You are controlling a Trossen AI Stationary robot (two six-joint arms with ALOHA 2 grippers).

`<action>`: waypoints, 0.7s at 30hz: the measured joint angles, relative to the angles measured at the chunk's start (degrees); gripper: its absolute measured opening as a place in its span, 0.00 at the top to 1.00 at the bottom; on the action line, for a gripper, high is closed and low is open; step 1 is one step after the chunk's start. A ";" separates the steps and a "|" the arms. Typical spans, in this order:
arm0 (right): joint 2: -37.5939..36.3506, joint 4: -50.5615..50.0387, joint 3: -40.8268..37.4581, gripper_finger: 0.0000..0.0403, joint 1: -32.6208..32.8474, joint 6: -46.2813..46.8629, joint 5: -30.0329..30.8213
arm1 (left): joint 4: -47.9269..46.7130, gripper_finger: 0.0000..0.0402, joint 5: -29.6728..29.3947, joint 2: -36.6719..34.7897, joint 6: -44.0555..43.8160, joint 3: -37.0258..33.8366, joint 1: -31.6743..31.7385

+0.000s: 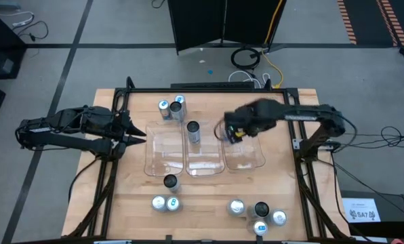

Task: Sort soda cans
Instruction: Put the bottom center blue-white soda can into the right transparent bin

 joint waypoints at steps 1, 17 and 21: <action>-0.85 0.71 0.00 0.13 2.38 2.29 0.19 | -0.02 0.68 -0.01 0.00 0.00 0.00 -0.01; 1.59 12.99 -0.04 0.13 26.51 20.84 -2.12 | 0.00 0.68 -0.01 0.00 0.02 0.00 0.00; 5.32 17.67 -0.04 0.13 26.75 20.54 -9.69 | -0.02 0.68 -0.01 0.01 0.02 0.00 0.00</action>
